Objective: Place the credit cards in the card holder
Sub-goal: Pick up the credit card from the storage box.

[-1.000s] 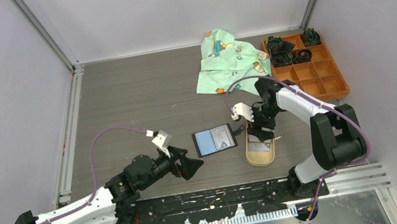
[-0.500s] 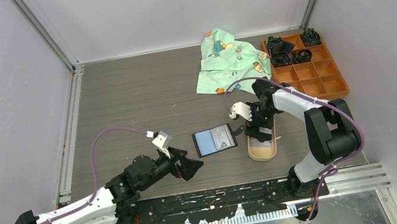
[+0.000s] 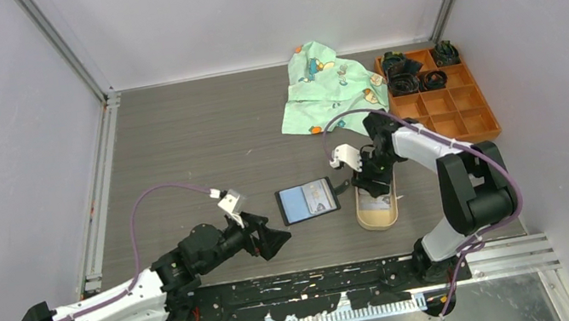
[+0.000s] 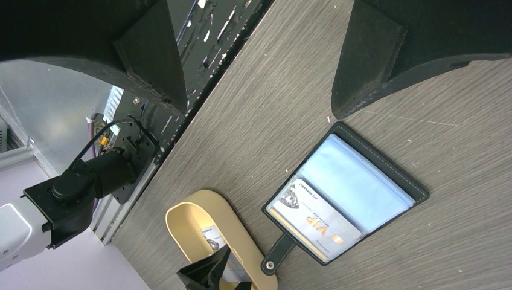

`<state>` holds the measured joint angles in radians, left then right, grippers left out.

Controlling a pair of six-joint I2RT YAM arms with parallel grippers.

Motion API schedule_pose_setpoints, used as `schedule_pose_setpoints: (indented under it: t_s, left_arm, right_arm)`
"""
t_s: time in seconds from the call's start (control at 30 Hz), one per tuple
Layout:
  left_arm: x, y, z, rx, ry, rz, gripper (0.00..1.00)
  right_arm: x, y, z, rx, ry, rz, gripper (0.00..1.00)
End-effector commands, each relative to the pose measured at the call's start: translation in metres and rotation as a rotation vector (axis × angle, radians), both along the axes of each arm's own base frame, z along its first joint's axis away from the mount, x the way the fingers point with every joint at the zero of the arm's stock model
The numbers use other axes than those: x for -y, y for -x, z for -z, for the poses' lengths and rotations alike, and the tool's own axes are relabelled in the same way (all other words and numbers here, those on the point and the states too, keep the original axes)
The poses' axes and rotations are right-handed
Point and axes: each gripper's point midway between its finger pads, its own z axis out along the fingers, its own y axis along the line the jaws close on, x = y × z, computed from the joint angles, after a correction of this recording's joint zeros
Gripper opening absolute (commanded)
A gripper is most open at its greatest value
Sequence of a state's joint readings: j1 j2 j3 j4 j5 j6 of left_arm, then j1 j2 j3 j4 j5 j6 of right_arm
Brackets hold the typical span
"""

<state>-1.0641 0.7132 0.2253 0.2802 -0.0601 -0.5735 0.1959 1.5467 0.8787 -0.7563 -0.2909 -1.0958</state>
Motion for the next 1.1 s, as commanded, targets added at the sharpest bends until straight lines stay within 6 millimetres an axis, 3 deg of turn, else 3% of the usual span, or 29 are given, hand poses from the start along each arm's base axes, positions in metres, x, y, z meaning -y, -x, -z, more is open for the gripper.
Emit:
schedule_pose_setpoints:
  t_s: [0.0, 0.17, 0.37, 1.07]
  left_arm:
    - [0.004, -0.004, -0.020, 0.029, 0.074, -0.010, 0.89]
    - [0.008, -0.003, -0.024, 0.025, 0.094, 0.005, 0.89]
    - [0.017, -0.001, -0.025, 0.009, 0.109, 0.032, 0.89]
    - [0.040, 0.005, -0.026, -0.041, 0.123, 0.114, 0.86]
  right_arm:
    - [0.000, -0.003, -0.010, -0.001, -0.031, 0.013, 0.42]
    - [0.002, -0.002, -0.024, 0.015, -0.088, 0.033, 0.38]
    - [-0.001, 0.006, -0.036, -0.021, -0.171, 0.044, 0.40]
    - [0.002, 0.015, -0.022, -0.379, -0.157, 0.242, 0.46]
